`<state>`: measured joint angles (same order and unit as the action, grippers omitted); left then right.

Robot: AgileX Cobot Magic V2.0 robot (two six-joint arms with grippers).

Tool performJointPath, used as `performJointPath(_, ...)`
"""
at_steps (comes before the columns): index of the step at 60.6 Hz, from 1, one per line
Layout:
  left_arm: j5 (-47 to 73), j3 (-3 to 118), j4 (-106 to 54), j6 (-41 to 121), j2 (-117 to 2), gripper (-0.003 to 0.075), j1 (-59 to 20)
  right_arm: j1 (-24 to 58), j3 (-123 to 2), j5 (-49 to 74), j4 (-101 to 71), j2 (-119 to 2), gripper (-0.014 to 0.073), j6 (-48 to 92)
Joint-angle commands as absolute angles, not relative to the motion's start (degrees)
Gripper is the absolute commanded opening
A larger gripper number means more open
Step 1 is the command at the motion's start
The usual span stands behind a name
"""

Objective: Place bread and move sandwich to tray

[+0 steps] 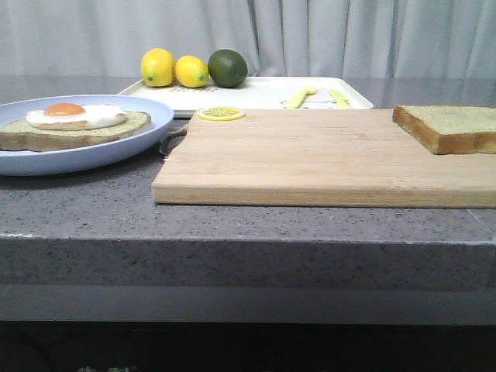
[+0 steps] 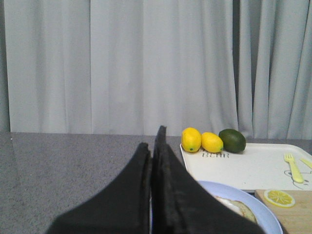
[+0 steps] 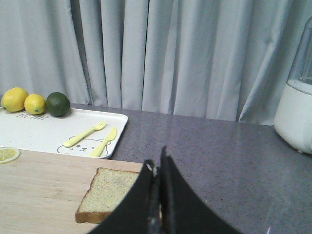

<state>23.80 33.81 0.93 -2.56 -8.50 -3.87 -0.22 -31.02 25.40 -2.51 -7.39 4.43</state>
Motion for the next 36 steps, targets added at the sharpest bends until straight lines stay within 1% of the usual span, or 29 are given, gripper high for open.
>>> performJointPath(1, 25.6, 40.0, 0.5, -2.7, -13.3, -0.0018, -3.8, -0.5, -36.5, 24.8, -2.5, -12.0, -0.0068, 5.0)
performJointPath(11, 32.2, 45.8, 0.5, -2.7, -20.8, -0.0018, -3.8, -0.5, -42.6, 31.5, -2.5, -19.0, -0.0068, 5.0)
performJointPath(36, 31.9, 45.7, 0.0, -2.7, -32.3, -0.0018, -3.8, -0.5, -43.0, 35.0, -2.5, -31.4, -0.0068, 5.0)
